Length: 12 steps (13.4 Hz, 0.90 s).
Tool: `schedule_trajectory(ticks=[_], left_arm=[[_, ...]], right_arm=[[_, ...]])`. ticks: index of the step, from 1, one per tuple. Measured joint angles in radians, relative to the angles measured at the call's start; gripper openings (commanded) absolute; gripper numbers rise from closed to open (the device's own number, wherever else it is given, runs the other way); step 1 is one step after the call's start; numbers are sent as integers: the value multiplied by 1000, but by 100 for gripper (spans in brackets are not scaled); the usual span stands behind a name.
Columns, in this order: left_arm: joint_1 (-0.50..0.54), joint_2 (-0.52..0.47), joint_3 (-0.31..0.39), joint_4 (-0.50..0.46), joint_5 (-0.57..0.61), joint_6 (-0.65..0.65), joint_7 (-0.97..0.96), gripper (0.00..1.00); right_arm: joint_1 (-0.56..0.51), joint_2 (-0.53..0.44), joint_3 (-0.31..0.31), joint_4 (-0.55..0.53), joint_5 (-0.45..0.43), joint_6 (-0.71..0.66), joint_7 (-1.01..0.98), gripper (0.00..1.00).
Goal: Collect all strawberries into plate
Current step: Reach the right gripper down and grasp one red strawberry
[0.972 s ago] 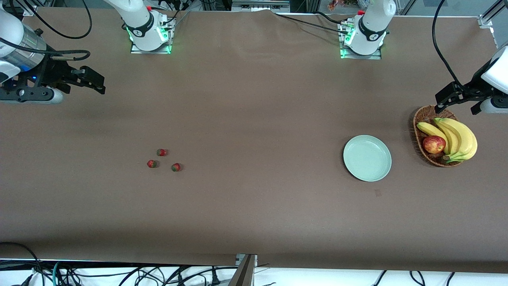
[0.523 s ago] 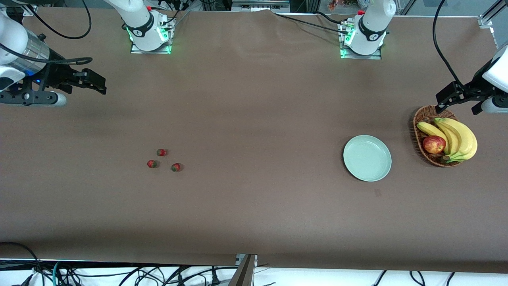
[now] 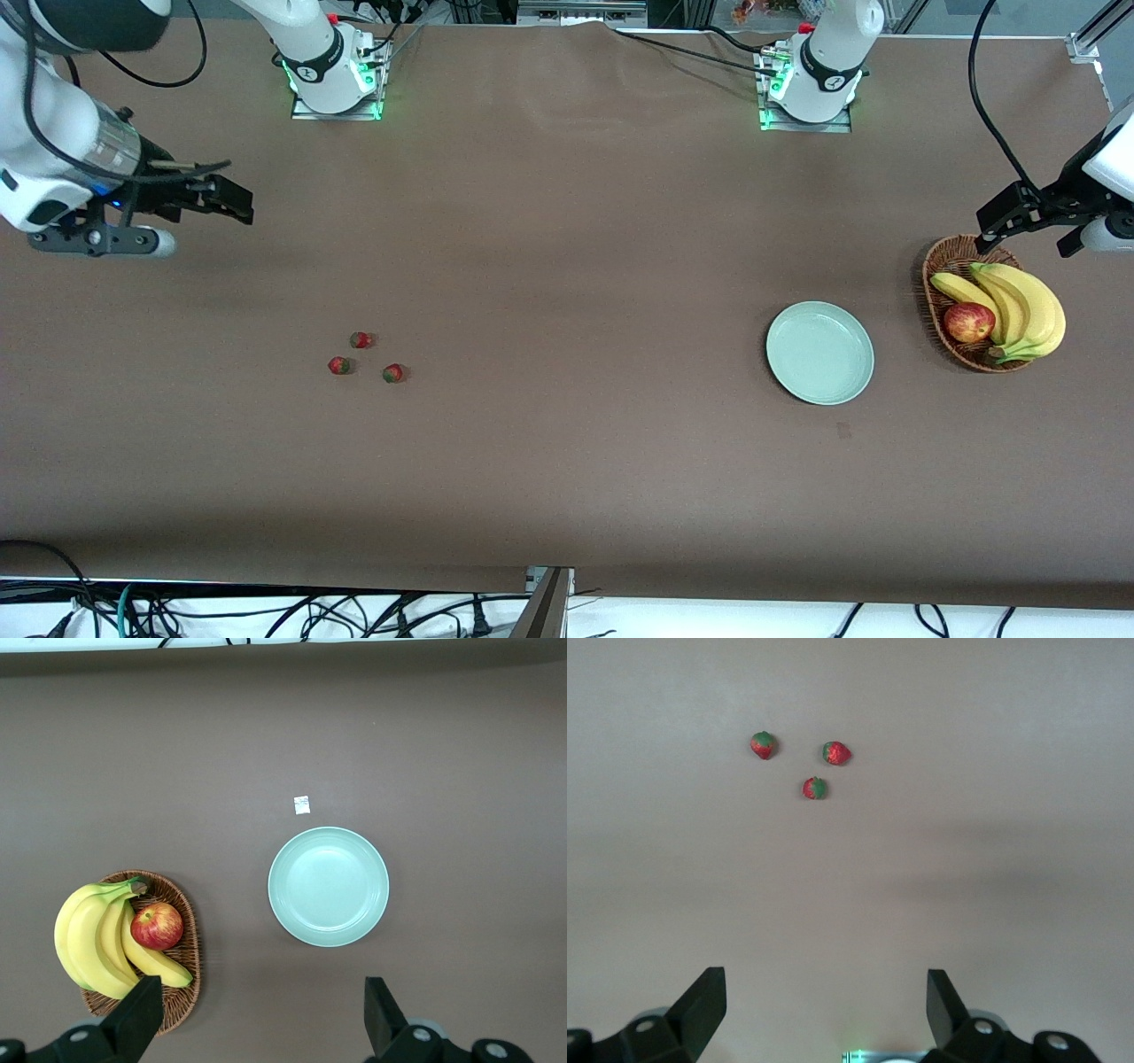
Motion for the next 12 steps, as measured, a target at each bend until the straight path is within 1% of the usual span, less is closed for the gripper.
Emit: schedule_trajectory(ticks=[3,5,7,10,12], left_arm=[[-1,0,-1,0,0,0,0,100],[-1,1,-1,1,0,0,0,100],[-1,1,-1,1,0,0,0,100],[-1,1,-1,1,0,0,0,100],[-1,1,-1,1,0,0,0,100]], right_arm=[[0,22,-2,-174,0,207,0,100],[-1,75,-2,-271,0,359,0,100],[-1,164,-3,-304,5,475,2,99],[-1,309,-2,-307,42,646,18,99],[1,389,2,-305,54,734,24,98]])
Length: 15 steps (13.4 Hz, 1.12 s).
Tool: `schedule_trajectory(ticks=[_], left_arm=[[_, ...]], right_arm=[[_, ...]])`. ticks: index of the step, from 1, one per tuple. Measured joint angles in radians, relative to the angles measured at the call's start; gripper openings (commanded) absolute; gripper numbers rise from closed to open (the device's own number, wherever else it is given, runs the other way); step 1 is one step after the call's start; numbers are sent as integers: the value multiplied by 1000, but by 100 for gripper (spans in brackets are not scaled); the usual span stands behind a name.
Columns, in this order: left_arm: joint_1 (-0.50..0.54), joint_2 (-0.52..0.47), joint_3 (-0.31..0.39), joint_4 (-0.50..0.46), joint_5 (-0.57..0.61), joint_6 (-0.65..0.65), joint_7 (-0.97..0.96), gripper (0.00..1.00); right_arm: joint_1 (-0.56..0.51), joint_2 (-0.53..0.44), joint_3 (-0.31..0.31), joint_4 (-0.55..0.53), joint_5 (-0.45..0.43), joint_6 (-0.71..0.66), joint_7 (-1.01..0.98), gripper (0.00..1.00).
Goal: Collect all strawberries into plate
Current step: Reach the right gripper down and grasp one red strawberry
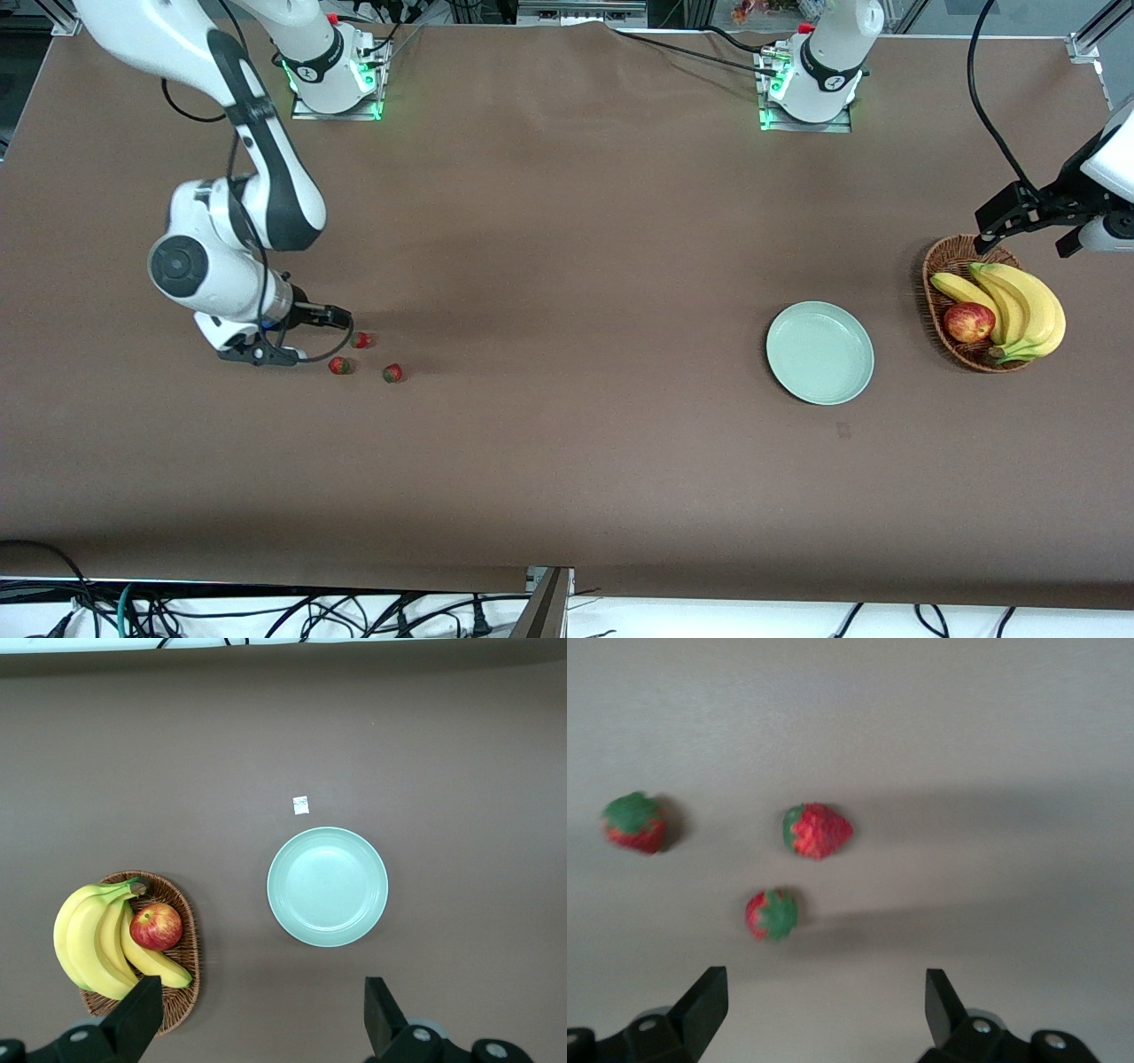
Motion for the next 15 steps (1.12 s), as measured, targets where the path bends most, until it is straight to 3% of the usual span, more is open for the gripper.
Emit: schedule_trajectory(ticks=[4,9,13,15], left_arm=[[0,0,0,0,0,0,0,100],[0,0,0,0,0,-2,0,100],[0,0,0,0,0,-2,0,100],[0,0,0,0,0,-3,0,100]], right_arm=[[2,51,5,13,27,48,4,94],[8,57,7,23,43,55,5,75],[22,75,8,23,83,65,6,71],[31,78,9,23,90,68,6,64]])
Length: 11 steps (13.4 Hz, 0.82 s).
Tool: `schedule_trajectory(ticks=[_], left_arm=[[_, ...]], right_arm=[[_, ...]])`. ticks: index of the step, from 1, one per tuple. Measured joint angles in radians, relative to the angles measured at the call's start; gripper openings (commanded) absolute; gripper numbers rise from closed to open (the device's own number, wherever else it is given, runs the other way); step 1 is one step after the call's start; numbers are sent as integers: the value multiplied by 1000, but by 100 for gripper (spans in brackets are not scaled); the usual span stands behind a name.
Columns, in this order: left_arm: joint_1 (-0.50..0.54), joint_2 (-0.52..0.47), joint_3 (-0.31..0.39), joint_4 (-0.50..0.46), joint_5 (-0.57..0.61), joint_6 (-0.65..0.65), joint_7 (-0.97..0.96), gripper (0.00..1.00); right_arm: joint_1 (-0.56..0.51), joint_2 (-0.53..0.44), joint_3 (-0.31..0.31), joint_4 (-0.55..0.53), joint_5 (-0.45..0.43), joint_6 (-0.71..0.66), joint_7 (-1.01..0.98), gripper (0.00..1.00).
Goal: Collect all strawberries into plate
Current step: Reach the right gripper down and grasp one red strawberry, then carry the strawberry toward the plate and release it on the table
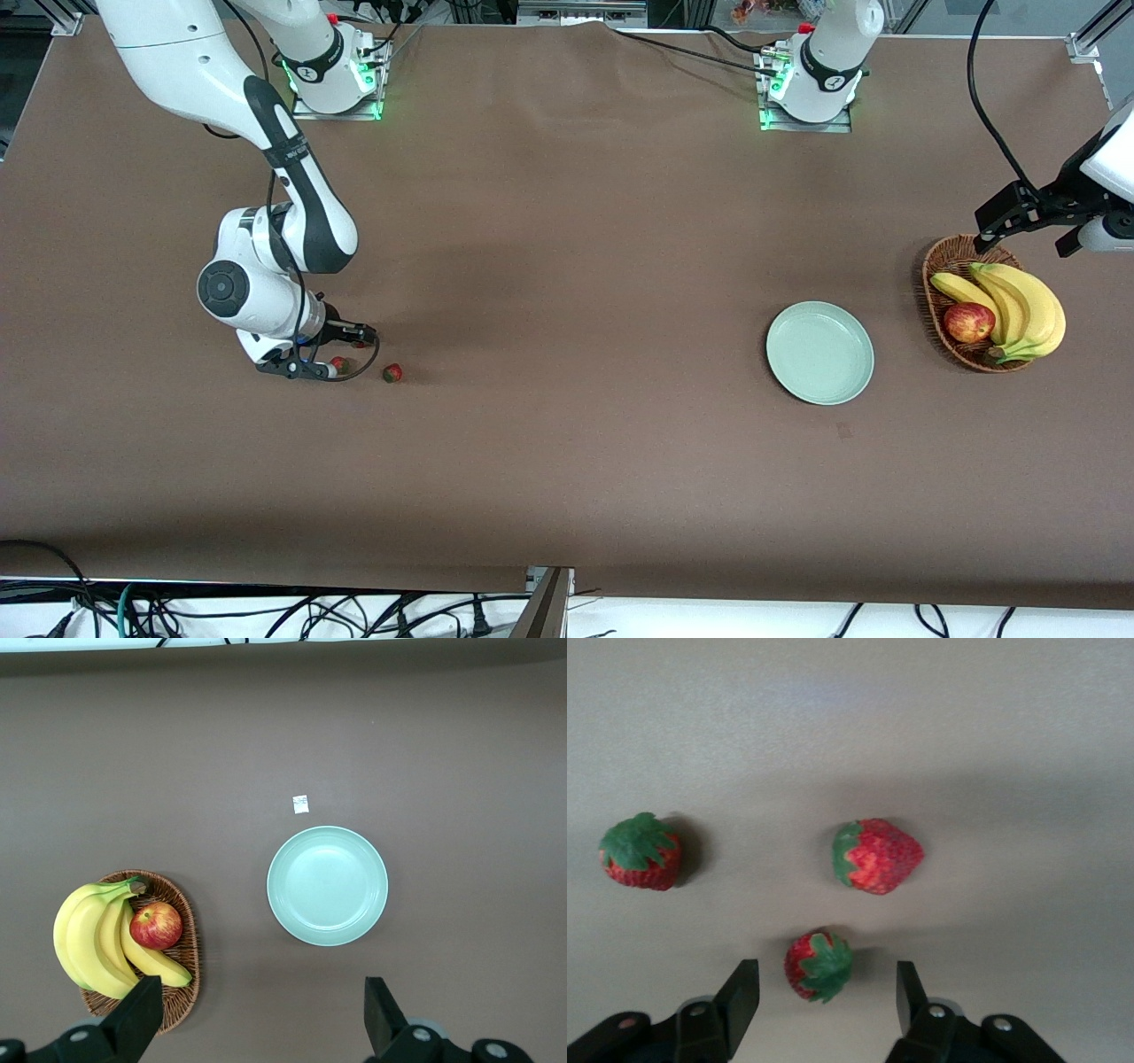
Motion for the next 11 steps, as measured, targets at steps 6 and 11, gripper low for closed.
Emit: schedule_trajectory(ticks=[6,11], left_arm=[[0,0,-13,0,0,-3,0,100],[-1,0,-22,0,0,-5,0,100]], right_arm=[[2,13,1,0,2,20,0,35],[7,16,2,17,7,23,17,28]])
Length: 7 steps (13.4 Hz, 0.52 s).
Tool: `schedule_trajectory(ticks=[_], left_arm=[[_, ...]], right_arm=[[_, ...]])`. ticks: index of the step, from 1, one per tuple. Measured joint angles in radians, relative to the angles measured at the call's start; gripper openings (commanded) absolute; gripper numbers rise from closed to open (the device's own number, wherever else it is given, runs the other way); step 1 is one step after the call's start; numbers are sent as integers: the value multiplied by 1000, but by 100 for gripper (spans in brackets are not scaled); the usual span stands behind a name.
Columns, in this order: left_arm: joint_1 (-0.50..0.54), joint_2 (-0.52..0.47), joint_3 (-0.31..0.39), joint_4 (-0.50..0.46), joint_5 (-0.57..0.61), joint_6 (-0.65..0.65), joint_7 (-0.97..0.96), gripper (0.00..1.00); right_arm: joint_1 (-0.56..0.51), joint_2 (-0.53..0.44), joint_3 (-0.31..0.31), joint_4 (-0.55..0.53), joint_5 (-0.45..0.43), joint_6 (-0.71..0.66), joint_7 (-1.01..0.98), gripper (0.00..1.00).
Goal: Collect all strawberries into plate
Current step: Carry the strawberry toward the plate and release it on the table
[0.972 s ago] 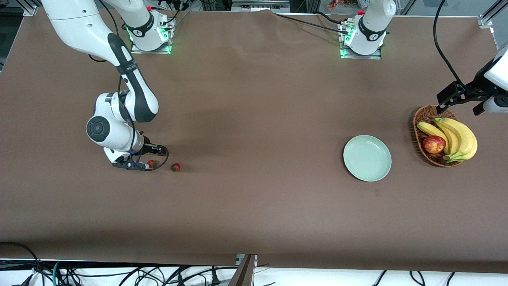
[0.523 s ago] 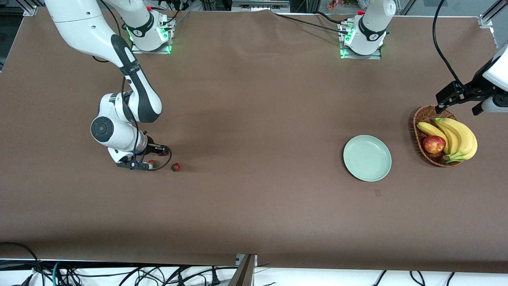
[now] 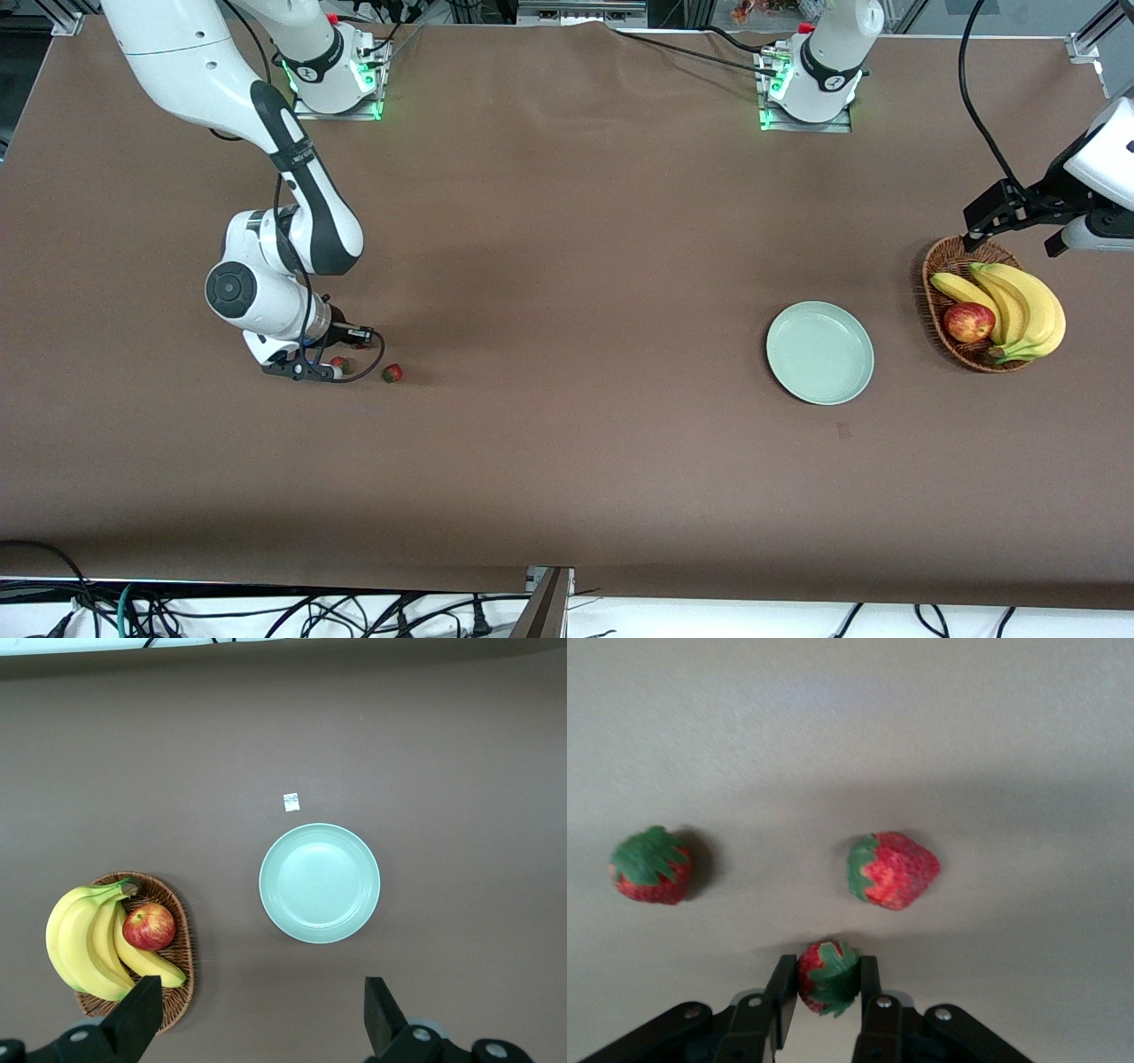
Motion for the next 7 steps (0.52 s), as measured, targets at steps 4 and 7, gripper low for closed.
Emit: schedule_trajectory(ticks=[4,7], left_arm=[[0,0,0,0,0,-7,0,100],[0,0,-1,1,0,-15,0,100]], right_arm=[[10,0,53,93,17,-82,153,28],[16,18,141,180,42,-103,343,28]])
